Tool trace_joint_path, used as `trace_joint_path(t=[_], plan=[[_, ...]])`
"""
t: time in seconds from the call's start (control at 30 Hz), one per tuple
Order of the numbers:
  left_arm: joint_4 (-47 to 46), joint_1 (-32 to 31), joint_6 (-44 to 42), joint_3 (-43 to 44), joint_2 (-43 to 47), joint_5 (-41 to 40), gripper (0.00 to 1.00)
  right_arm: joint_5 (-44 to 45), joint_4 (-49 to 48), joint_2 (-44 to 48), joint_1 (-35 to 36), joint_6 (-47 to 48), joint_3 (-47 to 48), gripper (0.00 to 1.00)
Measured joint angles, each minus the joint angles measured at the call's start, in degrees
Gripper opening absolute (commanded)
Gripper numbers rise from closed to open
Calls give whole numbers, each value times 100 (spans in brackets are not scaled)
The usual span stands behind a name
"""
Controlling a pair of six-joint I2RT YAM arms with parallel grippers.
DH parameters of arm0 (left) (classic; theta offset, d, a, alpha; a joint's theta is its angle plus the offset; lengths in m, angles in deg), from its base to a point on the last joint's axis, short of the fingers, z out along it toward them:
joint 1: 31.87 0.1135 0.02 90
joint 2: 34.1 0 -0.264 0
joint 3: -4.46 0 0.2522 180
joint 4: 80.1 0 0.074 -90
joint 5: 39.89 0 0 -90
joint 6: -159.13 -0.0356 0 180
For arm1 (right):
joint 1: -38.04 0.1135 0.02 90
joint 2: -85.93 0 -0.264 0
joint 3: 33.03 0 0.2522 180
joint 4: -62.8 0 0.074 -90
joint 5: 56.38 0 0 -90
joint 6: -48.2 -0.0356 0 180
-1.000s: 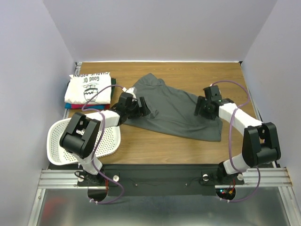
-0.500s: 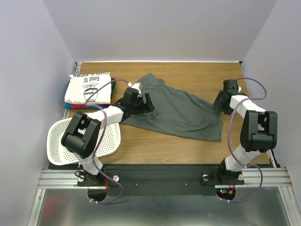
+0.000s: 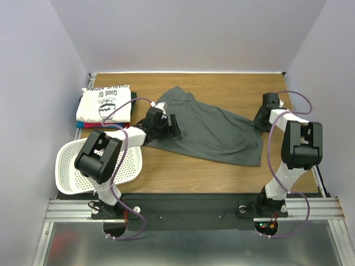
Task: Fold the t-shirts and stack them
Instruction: Fold the tshirt
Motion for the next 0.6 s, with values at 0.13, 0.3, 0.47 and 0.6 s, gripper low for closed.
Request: trace_joint_path(t=[0.13,0.3,0.47,0.6], plan=[[-44,0,0,-11,-15,2,90,79,-144,-87,-31,26,52,47],[-175,0,0,-68,-31,7,90,168,-317,-389,-72,111,374,47],[-367,0,7,-125,-57,48,90,173,-459,-868,-101,199,955,47],[-470,0,42,-162,-61,68,90,173,-592,-1248,-101,262,1421,48]])
